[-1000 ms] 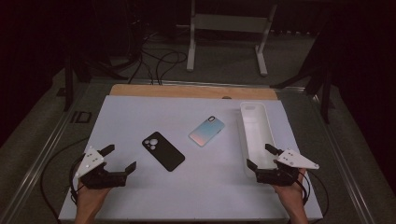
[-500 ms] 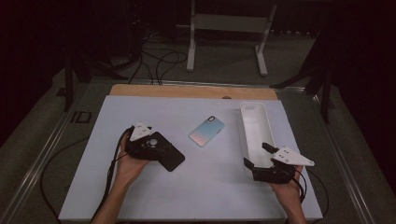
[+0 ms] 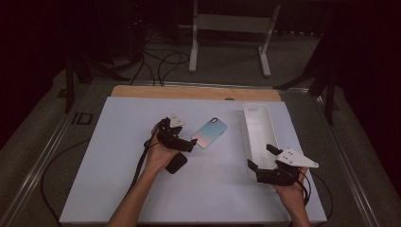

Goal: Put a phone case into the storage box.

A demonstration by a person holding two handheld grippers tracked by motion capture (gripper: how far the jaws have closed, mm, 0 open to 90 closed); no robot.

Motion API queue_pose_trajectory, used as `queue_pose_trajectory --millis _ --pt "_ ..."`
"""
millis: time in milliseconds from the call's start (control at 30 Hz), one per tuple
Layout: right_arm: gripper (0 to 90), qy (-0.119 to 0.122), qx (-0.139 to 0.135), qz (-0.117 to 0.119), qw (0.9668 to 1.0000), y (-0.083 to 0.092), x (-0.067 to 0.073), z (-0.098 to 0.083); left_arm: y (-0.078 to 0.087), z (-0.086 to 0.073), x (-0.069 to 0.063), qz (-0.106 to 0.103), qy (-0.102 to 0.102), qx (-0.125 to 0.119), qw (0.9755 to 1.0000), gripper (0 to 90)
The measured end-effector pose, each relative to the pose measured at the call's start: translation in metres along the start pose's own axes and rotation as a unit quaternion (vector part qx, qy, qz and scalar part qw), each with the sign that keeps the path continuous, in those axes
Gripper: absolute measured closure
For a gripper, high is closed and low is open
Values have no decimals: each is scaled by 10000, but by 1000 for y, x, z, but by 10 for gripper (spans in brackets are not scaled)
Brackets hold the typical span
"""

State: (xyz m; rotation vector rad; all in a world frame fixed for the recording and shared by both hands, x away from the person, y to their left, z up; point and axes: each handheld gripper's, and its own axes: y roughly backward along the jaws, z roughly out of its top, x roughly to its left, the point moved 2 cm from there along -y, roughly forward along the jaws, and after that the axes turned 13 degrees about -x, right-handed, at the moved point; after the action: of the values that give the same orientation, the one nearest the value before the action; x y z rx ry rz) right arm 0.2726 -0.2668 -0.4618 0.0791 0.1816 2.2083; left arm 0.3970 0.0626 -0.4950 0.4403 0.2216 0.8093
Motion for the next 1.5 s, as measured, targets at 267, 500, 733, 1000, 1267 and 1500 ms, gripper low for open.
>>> queue_pose_trajectory --millis 267,500,733,1000,1267,1500 --pt "91 1 2 3 10000 -1 0 -1 -35 2 -13 -119 -36 272 9996 3" --pt "91 -6 1 -10 10000 0 -1 -1 -63 -3 -24 -218 -32 706 9973 55" --pt "91 -39 -14 -55 10000 3 -4 -2 -72 -12 -24 -125 0 989 9950 126" --pt "91 -34 -27 -74 10000 4 -4 -2 -56 -17 -25 -34 -57 1256 9921 170" --pt "91 -5 12 -35 10000 1 -2 -2 -16 -37 -24 82 30 1278 9918 170" --pt "91 24 23 -9 10000 0 1 -2 -7 -42 -24 64 29 1244 9922 169"
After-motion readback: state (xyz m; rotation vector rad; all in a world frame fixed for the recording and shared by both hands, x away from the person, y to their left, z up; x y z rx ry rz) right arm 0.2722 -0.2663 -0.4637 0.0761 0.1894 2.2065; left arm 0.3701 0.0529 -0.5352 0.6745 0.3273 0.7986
